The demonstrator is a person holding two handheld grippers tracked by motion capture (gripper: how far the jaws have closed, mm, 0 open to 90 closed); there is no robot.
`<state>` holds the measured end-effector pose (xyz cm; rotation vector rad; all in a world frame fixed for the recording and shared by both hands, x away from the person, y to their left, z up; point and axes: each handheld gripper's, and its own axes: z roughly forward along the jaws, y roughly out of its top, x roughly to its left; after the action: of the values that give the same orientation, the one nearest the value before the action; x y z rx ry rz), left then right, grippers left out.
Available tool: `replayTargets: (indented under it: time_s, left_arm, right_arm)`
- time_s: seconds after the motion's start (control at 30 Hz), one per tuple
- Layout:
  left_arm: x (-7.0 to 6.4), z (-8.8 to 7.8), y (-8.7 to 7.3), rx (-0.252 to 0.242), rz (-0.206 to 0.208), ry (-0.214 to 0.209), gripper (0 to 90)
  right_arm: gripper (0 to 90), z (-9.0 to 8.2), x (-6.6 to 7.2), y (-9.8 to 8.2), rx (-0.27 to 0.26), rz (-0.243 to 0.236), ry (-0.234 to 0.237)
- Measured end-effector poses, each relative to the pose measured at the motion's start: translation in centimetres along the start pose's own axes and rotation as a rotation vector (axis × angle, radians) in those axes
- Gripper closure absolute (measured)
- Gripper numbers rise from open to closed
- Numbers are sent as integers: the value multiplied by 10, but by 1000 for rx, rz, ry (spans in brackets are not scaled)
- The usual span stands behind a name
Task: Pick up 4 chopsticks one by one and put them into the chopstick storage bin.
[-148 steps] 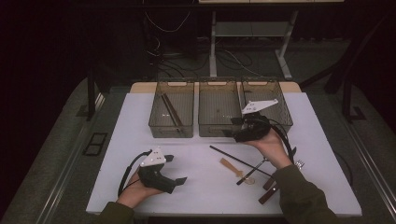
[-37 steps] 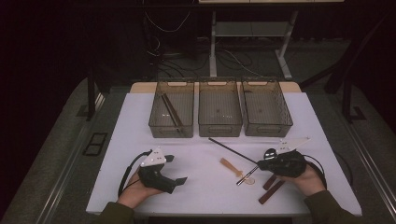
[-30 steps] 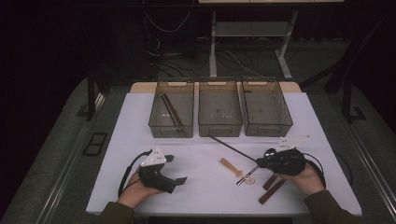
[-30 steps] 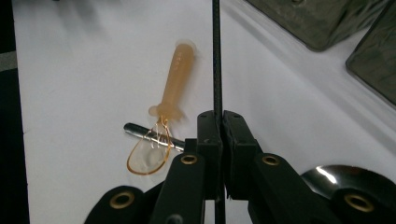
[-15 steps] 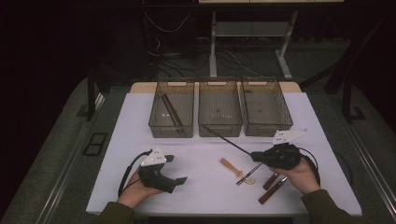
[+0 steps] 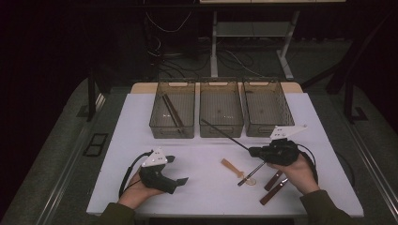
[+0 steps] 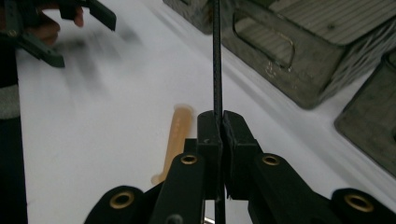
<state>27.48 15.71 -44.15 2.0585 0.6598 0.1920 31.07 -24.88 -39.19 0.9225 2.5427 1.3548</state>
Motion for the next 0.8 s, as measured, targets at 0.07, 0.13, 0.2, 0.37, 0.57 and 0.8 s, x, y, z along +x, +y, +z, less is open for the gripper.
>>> replayTargets:
  time_s: [0.07,0.13,0.2,0.37,0.57,0.8]
  left_arm:
    - [0,0,0,0,1,0,55]
    - [0,0,0,-2,0,-1,55]
    - [0,0,0,-3,5,-1,55]
    - [0,0,0,-5,6,-3,55]
    - [0,0,0,-11,-1,-2,56]
    - [-1,-1,0,-13,-8,-3,55]
  right_arm:
    - [864,2,0,4,-12,0,-2]
    - [864,4,-1,8,-18,1,2]
    - [864,8,0,12,-20,4,1]
    - [864,17,2,20,-23,-2,-4]
    - [864,26,5,31,-23,-4,-16]
    - [864,38,8,44,-7,1,-40]
